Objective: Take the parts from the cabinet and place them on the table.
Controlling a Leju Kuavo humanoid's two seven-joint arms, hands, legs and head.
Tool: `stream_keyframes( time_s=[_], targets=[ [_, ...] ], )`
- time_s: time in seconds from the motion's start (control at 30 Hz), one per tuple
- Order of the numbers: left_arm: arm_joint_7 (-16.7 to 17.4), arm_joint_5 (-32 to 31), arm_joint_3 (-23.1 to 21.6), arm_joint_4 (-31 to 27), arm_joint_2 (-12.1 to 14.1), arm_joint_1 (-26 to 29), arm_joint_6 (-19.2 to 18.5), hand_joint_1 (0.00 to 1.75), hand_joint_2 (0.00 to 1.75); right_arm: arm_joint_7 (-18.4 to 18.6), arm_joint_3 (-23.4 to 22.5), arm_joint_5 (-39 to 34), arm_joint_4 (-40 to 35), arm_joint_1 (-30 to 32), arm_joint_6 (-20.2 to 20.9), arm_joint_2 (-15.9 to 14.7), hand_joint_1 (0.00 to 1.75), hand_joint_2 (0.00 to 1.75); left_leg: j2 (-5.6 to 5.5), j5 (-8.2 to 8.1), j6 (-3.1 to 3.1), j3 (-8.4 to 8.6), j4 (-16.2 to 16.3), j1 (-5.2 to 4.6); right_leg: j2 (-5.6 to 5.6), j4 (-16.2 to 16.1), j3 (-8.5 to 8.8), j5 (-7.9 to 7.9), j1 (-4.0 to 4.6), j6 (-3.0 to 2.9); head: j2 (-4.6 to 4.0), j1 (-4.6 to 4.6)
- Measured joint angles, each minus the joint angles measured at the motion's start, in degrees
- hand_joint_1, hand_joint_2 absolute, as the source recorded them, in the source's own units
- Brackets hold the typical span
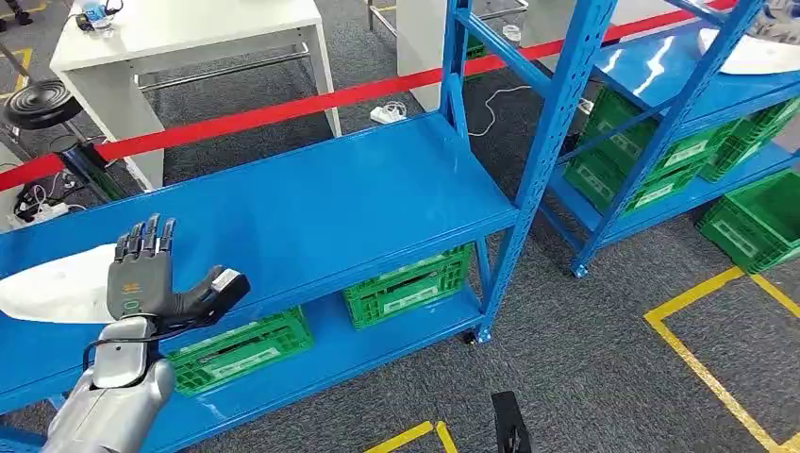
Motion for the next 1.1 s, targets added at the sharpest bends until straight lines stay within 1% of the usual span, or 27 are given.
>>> stream_keyframes(
  time_s=[0.03, 0.07, 0.1, 0.17, 0.2, 0.23, 0.27, 0.3, 0.33, 0.37, 0.4, 0.43, 0.47, 0.53, 0.57, 0.6, 0.63, 0.67, 0.7, 0.73, 0.77, 0.8, 0.83, 0.87, 0.9, 0.93, 1.1],
  targets=[
    [-0.04, 0.00, 0.00, -0.24, -0.04, 0.02, 0.02, 0.00, 0.00, -0.07, 0.00, 0.00, 0.00, -0.03, 0.00, 0.02, 0.00, 0.00, 0.15, 0.98, 0.55, 0.89, -1.85, 0.32, 0.05, -0.90, 0.65, 0.29, 0.45, 0.38, 0.00, 0.06],
    [-0.09, 0.04, 0.02, -0.31, -0.20, 0.02, 0.13, 0.00, 0.00, -0.11, 0.00, 0.00, 0.00, 0.00, 0.00, -0.13, 0.00, 0.00, 0.40, 1.78, 0.49, 2.37, -3.31, 0.76, 0.02, -0.29, 0.35, -0.16, 0.44, 0.37, 0.00, 0.10],
    [-0.09, 0.07, 0.02, -0.26, -0.28, -0.16, 0.15, 0.00, 0.00, -0.15, 0.00, 0.00, 0.00, -0.04, -0.02, -0.13, 0.00, 0.00, 0.44, 2.11, 0.82, 2.63, -3.90, 0.99, 0.17, 1.93, -0.72, -1.59, 0.53, 0.47, 0.00, 0.17],
    [-0.09, 0.11, 0.07, -0.22, -0.33, 0.08, 0.15, 0.00, 0.00, -0.11, 0.00, 0.00, 0.00, -0.01, 0.02, -0.13, 0.00, 0.00, 0.46, 2.04, 0.71, 2.57, -3.84, 1.20, 0.15, 10.15, -4.77, -5.16, 0.29, 0.96, 0.00, 0.24],
    [-0.11, 0.11, 0.04, -0.13, -0.33, 0.40, 0.15, 0.00, 0.00, -0.04, 0.00, -0.04, -0.02, 0.08, 0.02, -0.17, 0.00, 0.00, 0.50, 1.87, 0.60, 2.51, -3.65, 1.25, 0.12, 13.91, -6.73, -6.28, 0.08, 1.31, 0.00, 0.19],
    [-0.09, 0.11, 0.04, -0.09, -0.33, 0.70, 0.15, 0.00, 0.00, 0.00, -0.02, -0.04, 0.00, 0.14, 0.02, -0.22, 0.00, 0.00, 0.49, 1.62, 0.33, 2.50, -3.41, 1.40, 0.09, 14.84, -7.37, -5.82, -0.08, 1.62, 0.00, 0.24],
    [-0.11, 0.09, 0.04, -0.07, -0.33, 0.90, 0.17, 0.00, 0.00, 0.04, -0.02, -0.02, 0.00, 0.12, 0.02, -0.31, 0.00, 0.00, 0.44, 1.28, 0.01, 2.51, -3.02, 1.66, 0.07, 13.11, -6.66, -4.20, -0.31, 2.00, 0.00, 0.19],
    [-0.15, 0.09, 0.07, -0.02, -0.31, 0.95, 0.24, 0.00, 0.00, 0.04, -0.02, 0.13, -0.02, 0.09, 0.02, -0.46, 0.00, 0.00, 0.39, 0.79, -0.40, 2.49, -2.38, 2.04, 0.03, 9.48, -4.88, -1.97, -0.60, 2.40, 0.00, 0.19],
    [-0.15, 0.02, 0.07, -0.02, -0.31, 0.94, 0.26, 0.00, 0.00, 0.04, -0.02, 0.11, -0.02, 0.07, 0.02, -0.55, 0.00, 0.00, 0.32, 0.03, -0.98, 2.43, -1.46, 2.57, -0.11, 4.47, -2.26, 0.52, -0.97, 3.00, 0.00, 0.22],
    [-0.13, -0.09, 0.07, -0.02, -0.31, 0.92, 0.26, 0.00, 0.00, 0.09, -0.02, 0.04, 0.00, 0.03, 0.02, -0.61, 0.00, 0.00, 0.35, -0.94, -1.75, 2.16, -0.28, 2.83, -0.03, 2.07, -0.81, -0.48, -0.90, 3.68, 0.00, 0.19],
    [0.00, -0.20, 0.09, -0.04, -0.22, 0.80, 0.26, 0.00, 0.00, 0.18, -0.02, -0.07, 0.20, -0.04, 0.02, -0.30, 0.00, 0.00, 0.28, -1.74, -2.49, 1.00, 0.80, 2.30, 0.24, 1.85, -0.52, -1.50, -0.72, 2.96, 0.00, 0.69],
    [0.02, -0.31, 0.09, -0.07, -0.22, 0.84, 0.22, 0.00, 0.00, 0.42, -0.02, -0.11, 0.20, -0.10, 0.02, -0.33, 0.00, 0.00, 0.16, -2.05, -2.57, 0.91, 0.87, 2.34, 0.45, 2.52, -0.88, -1.88, -0.71, 0.91, 0.00, 0.63],
    [0.02, -0.31, 0.09, -0.04, -0.26, 0.84, 0.22, 0.00, 0.00, 0.57, -0.02, -0.33, 0.20, 0.02, -0.04, -0.46, 0.00, 0.00, 0.16, -2.05, -2.68, 1.12, 0.69, 2.16, 0.33, 2.83, -0.96, -2.22, -0.59, 0.37, 0.00, 0.28],
    [0.02, -0.37, 0.09, -0.04, -0.26, 0.78, 0.18, 0.00, 0.00, 0.59, -0.04, -0.39, 0.20, 0.00, -0.07, -0.52, 0.00, 0.00, 0.09, -2.34, -3.00, 1.45, 0.60, 2.42, 0.40, 2.98, -0.90, -2.54, -0.59, -0.44, 0.00, 0.33],
    [0.00, -0.37, 0.11, -0.20, -0.26, 0.78, 0.15, 0.00, 0.00, 0.59, -0.04, -0.37, 0.20, 0.02, -0.06, -0.52, 0.00, 0.00, 0.14, -2.77, -3.16, 1.36, 1.48, 2.50, 0.44, 2.92, -0.74, -2.72, -0.55, -0.81, 0.00, 0.26],
    [0.02, -0.37, 0.11, -0.22, -0.26, 0.65, 0.15, 0.00, 0.00, 0.57, -0.04, -0.37, 0.20, 0.05, -0.04, -0.52, 0.00, 0.00, 0.18, -3.78, -3.11, 0.01, 3.88, 2.47, 0.43, 2.87, -0.53, -2.85, -0.52, -1.03, 0.00, 0.06],
    [0.02, -0.37, 0.11, -0.22, -0.26, 0.57, 0.15, 0.00, 0.00, 0.57, -0.04, -0.35, 0.20, 0.04, -0.07, -0.52, 0.00, 0.00, 0.17, -4.74, -3.12, -1.49, 6.38, 2.41, 0.43, 2.78, -0.41, -2.90, -0.50, -1.10, 0.00, 0.09],
    [0.02, -0.35, 0.11, -0.17, -0.26, 0.57, 0.15, 0.00, 0.00, 0.57, -0.04, -0.31, 0.20, -0.01, -0.04, -0.52, 0.00, 0.00, 0.16, -6.71, -3.03, -5.28, 12.38, 2.32, 0.38, 2.71, -0.22, -3.05, -0.33, -1.33, 0.00, 0.09],
    [0.00, -0.35, 0.11, -0.09, -0.26, 0.66, 0.15, 0.00, 0.00, 0.57, -0.04, -0.24, 0.20, -0.03, -0.04, -0.52, 0.00, 0.00, 0.17, -7.43, -2.86, -7.82, 15.99, 2.31, 0.37, 2.71, -0.11, -3.20, -0.17, -1.54, 0.00, 0.09],
    [-0.02, -0.33, 0.11, 0.04, -0.26, 0.86, 0.15, 0.00, 0.00, 0.57, -0.04, -0.13, 0.20, -0.02, -0.07, -0.57, 0.00, 0.00, 0.16, -7.09, -2.58, -9.66, 17.95, 2.25, 0.38, 2.71, 0.09, -3.35, 0.04, -1.74, 0.00, 0.08],
    [-0.02, -0.26, 0.13, 0.11, -0.24, 1.03, 0.15, 0.00, 0.00, 0.57, -0.04, 0.00, 0.20, 0.03, -0.07, -0.57, 0.00, 0.00, 0.16, -5.47, -2.18, -10.15, 17.34, 2.11, 0.45, 2.71, 0.37, -3.52, 0.23, -1.86, 0.00, 0.09],
    [-0.09, -0.20, 0.13, 0.13, -0.18, 1.07, 0.17, 0.00, 0.00, 0.57, -0.04, 0.09, 0.20, 0.07, -0.07, -0.57, 0.00, 0.00, 0.14, -2.60, -1.50, -9.55, 14.43, 1.78, 0.58, 2.69, 0.72, -3.67, 0.47, -1.96, 0.00, 0.06],
    [-0.07, -0.15, 0.18, 0.13, -0.07, 1.03, 0.22, 0.00, 0.00, 0.57, -0.04, 0.11, 0.20, 0.07, -0.07, -0.57, 0.00, 0.00, 0.12, 0.52, -0.65, -8.14, 10.07, 1.35, 0.69, 2.59, 1.09, -3.78, 0.72, -1.98, 0.00, 0.09],
    [-0.04, -0.09, 0.30, 0.11, 0.02, 0.98, 0.35, 0.00, 0.00, 0.57, -0.04, 0.13, 0.20, 0.06, -0.11, -0.57, 0.00, 0.00, 0.08, 3.24, 0.51, -6.50, 5.39, 0.70, 0.72, 2.41, 1.45, -3.83, 0.86, -1.96, 0.00, 0.09],
    [0.09, -0.09, 0.48, 0.11, 0.13, 0.99, 0.46, 0.00, 0.00, 0.57, -0.04, 0.15, 0.24, 0.11, -0.11, -0.46, 0.00, 0.00, 0.16, 3.01, 1.70, -5.64, 3.68, 0.31, 0.70, 2.19, 1.57, -3.85, 0.65, -1.85, 0.00, 0.22],
    [0.15, -0.09, 0.52, 0.13, 0.15, 1.04, 0.55, 0.00, 0.00, 0.57, -0.04, 0.20, 0.26, 0.08, -0.13, -0.37, 0.00, 0.00, 0.26, 2.96, 1.88, -5.51, 3.09, 0.23, 0.71, 2.18, 1.52, -3.86, 1.06, -1.58, 0.00, 0.33],
    [0.20, -0.09, 0.52, 0.13, 0.15, 1.04, 0.57, 0.00, 0.00, 0.57, -0.04, 0.20, 0.26, 0.05, -0.15, -0.42, 0.00, 0.00, 0.27, 3.07, 1.89, -5.43, 2.68, 0.22, 0.78, 2.13, 1.52, -3.81, 0.93, -1.52, 0.00, 0.26]
  ],
)
